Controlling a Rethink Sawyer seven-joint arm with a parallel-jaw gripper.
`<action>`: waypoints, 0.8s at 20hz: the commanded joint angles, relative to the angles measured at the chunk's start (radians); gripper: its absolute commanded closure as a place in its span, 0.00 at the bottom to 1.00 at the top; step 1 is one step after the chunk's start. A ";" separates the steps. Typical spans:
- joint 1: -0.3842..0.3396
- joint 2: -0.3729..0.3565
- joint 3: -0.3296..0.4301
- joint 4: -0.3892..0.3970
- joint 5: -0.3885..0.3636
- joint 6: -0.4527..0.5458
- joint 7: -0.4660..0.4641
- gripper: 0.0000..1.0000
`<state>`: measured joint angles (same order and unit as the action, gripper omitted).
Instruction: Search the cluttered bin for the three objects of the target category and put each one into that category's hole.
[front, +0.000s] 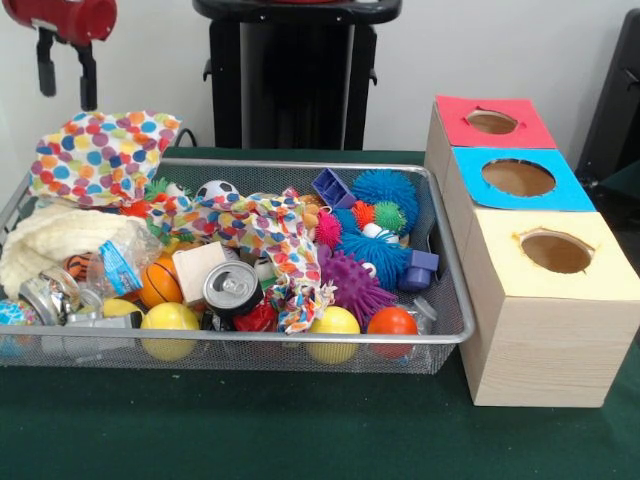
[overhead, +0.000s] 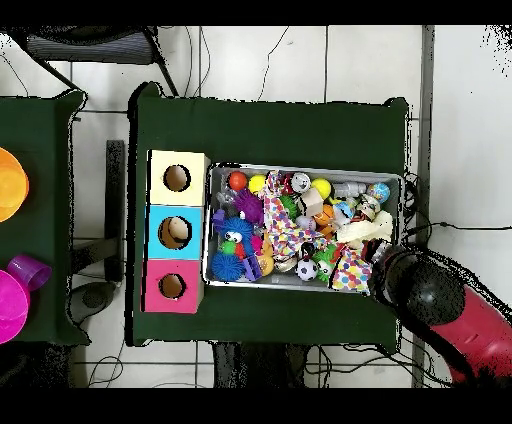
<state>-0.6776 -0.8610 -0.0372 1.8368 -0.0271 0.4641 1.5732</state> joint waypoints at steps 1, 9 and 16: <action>-0.022 0.040 0.194 0.075 0.026 0.031 0.006 0.00; -0.071 0.094 0.270 0.084 0.066 -0.005 0.050 0.00; -0.125 0.138 0.352 0.098 0.060 -0.095 0.050 0.00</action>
<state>-0.7476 -0.7934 0.1443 1.8403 0.0007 0.4613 1.5732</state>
